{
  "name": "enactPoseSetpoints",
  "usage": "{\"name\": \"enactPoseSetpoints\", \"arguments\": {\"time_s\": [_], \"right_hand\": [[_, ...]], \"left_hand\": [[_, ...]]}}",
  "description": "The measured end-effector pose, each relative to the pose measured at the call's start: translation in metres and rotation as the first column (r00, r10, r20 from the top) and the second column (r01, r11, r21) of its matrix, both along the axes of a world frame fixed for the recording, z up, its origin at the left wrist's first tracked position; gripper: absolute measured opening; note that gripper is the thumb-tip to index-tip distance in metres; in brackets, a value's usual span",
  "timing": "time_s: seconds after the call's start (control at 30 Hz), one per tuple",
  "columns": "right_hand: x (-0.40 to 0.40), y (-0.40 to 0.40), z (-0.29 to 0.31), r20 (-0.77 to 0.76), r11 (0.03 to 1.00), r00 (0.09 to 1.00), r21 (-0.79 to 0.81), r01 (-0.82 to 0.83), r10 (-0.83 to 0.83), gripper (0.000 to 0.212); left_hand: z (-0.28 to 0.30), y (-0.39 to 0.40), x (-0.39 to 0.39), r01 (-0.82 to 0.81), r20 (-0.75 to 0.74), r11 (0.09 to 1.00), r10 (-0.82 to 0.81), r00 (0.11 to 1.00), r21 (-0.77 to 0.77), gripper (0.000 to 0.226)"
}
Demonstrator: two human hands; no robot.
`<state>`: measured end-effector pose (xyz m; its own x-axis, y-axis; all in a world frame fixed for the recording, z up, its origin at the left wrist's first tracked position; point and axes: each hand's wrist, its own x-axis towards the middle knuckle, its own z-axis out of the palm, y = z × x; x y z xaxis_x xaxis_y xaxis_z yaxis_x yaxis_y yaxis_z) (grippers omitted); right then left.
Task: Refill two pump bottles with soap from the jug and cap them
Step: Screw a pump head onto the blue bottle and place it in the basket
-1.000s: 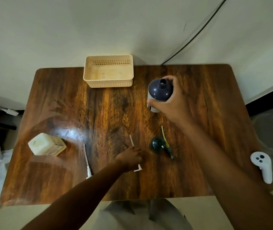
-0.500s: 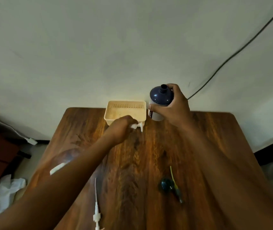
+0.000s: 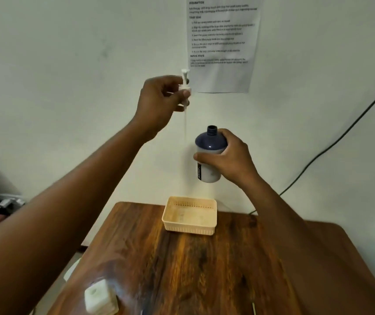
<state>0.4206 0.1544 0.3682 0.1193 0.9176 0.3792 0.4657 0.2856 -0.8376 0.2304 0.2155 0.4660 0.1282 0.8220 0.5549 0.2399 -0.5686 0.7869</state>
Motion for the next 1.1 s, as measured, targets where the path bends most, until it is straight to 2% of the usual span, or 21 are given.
{"name": "enactPoseSetpoints", "arguments": {"time_s": [0.17,0.3,0.63,0.77,0.97,1.1], "right_hand": [[-0.013,0.002,0.007,0.045,1.000,0.999,-0.005,-0.016,0.016,0.065],[-0.020,-0.001,0.009,0.068,1.000,0.998,-0.007,-0.017,0.017,0.065],[-0.023,-0.004,0.015,0.131,1.000,0.991,0.006,-0.012,0.011,0.073],[-0.021,-0.005,0.019,0.127,1.000,0.992,-0.002,0.006,-0.006,0.071],[-0.020,-0.010,0.029,0.103,0.999,0.994,0.027,0.017,-0.019,0.065],[-0.017,-0.012,0.028,0.103,1.000,0.994,0.015,0.026,-0.027,0.063]], "left_hand": [[0.061,-0.027,0.008,0.086,0.083,0.991,-0.095,0.992,0.105,0.022],[0.076,-0.034,0.012,0.119,0.121,0.985,-0.134,0.983,0.124,0.029],[0.045,-0.032,0.017,0.095,0.098,0.994,-0.100,0.990,0.062,0.027],[0.029,-0.031,0.022,0.076,0.068,0.997,-0.078,0.995,0.033,0.030],[0.001,-0.034,0.029,0.081,0.053,0.997,-0.081,0.995,0.005,0.018],[-0.008,-0.034,0.031,0.070,0.061,0.998,-0.070,0.996,-0.001,0.020]]}}
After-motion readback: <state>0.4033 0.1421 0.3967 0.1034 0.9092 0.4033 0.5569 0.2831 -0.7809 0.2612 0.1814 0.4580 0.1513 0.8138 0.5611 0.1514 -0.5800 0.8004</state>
